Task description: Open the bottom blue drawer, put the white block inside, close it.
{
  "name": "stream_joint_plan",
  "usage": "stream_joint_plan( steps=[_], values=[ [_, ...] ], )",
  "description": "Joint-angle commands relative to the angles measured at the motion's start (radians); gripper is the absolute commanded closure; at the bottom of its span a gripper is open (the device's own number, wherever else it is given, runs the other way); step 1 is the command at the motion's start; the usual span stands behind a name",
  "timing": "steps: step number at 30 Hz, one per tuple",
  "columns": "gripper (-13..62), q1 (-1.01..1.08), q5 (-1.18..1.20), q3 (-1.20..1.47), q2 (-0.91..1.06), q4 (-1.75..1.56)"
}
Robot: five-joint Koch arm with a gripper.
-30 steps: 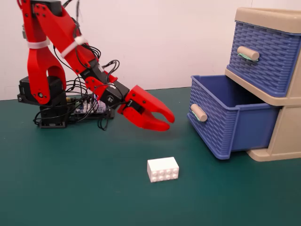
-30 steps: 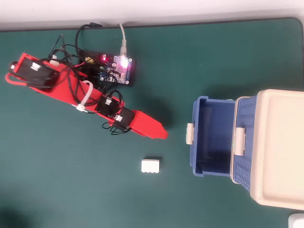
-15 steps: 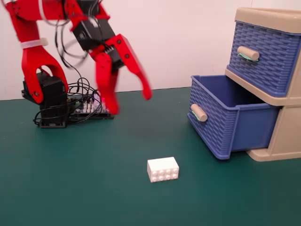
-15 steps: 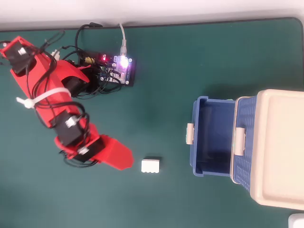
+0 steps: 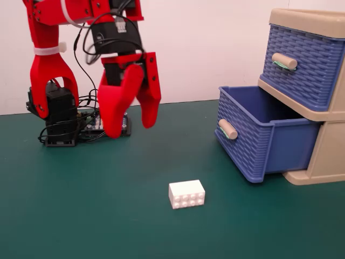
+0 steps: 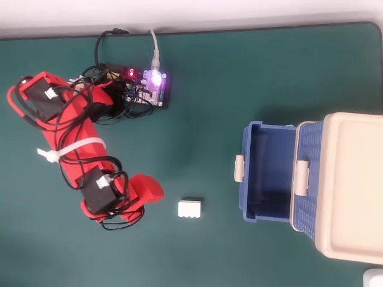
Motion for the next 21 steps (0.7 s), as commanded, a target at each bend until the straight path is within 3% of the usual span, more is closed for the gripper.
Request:
stream_joint_plan(
  steps=[1, 6, 10, 21],
  values=[
    [14.9, 0.029, -0.285, -0.048, 0.032, 0.009],
    [15.4, 0.224, -0.624, -0.037, 0.221, 0.020],
    [15.7, 0.253, -0.650, -0.009, 0.305, 0.067],
    [15.6, -0.031, -0.591, -0.006, -0.110, -0.221]
  ],
)
